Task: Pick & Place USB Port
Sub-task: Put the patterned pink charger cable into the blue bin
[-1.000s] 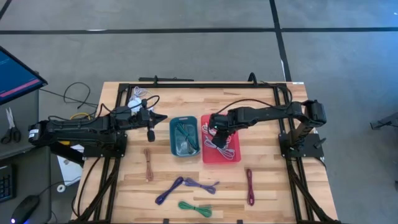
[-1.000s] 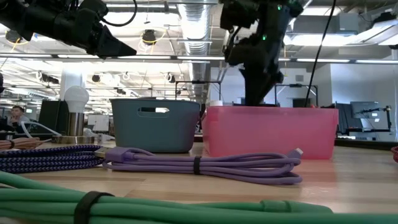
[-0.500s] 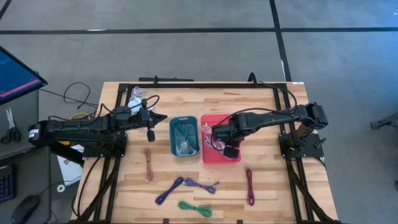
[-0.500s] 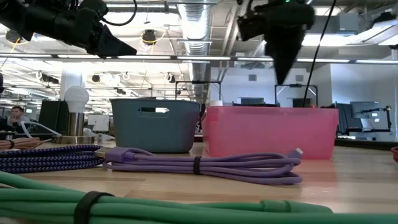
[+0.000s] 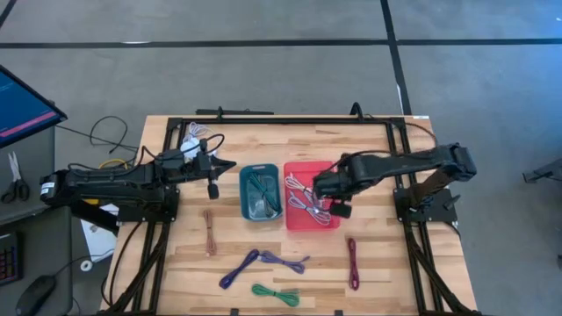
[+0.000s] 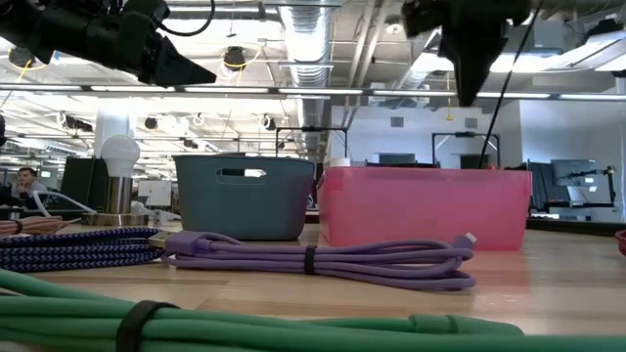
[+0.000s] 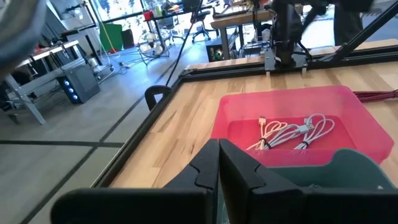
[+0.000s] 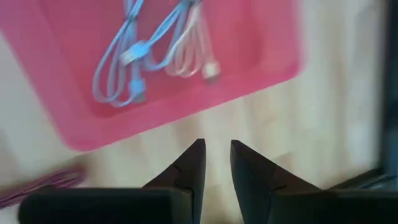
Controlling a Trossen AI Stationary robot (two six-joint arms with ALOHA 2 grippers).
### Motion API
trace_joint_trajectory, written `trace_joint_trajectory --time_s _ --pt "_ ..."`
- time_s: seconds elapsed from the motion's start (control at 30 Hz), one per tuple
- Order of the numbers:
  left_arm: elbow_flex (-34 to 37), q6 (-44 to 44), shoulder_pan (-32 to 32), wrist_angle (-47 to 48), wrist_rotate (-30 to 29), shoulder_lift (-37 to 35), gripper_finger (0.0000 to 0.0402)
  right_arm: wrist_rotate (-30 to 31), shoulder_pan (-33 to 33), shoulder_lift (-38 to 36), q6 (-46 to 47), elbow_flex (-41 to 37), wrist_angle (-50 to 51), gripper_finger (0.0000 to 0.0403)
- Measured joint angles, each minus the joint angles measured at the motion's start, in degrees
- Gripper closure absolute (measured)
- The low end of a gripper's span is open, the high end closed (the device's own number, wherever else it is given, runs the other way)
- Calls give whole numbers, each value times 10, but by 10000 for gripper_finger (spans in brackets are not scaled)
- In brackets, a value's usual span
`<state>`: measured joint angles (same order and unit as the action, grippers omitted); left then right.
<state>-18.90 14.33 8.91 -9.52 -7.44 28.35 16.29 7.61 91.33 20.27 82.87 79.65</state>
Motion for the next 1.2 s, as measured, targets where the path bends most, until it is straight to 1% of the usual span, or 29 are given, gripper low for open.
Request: trace_joint_trajectory --time_s 0.13,0.2,0.37,0.47,0.53,0.63,0.77,0.83,0.9,0.97,1.03,1.1,1.2 --pt "0 0 0 -7 0 3 389 77 -9 -61 -14 0 -26 336" --pt "0 0 0 -9 0 4 389 98 -15 -94 4 0 -39 336" --pt "0 0 0 -10 0 6 389 104 -25 -159 65 0 -54 336" --pt "0 0 0 -10 0 6 389 108 -25 -183 100 0 -54 336" --pt "0 -1 0 -10 0 6 389 108 -25 -192 101 0 -54 336" --pt "0 -1 0 -10 0 6 389 99 -25 -196 103 0 -53 336" --pt "0 -1 0 -10 0 6 389 37 -25 -189 85 0 -53 336" --pt "0 0 0 -11 0 6 389 36 -25 -178 50 0 -58 336" --pt "0 0 0 -11 0 6 389 59 -25 -165 58 0 -76 336" --pt "0 0 0 -11 0 6 389 82 -25 -152 108 0 -81 336" --pt "0 0 0 -13 0 6 389 93 -25 -144 190 0 -71 336" --pt "0 0 0 -13 0 6 389 93 -20 -140 279 0 -35 336" --pt "0 0 0 -14 0 6 389 95 15 -137 393 0 30 336"
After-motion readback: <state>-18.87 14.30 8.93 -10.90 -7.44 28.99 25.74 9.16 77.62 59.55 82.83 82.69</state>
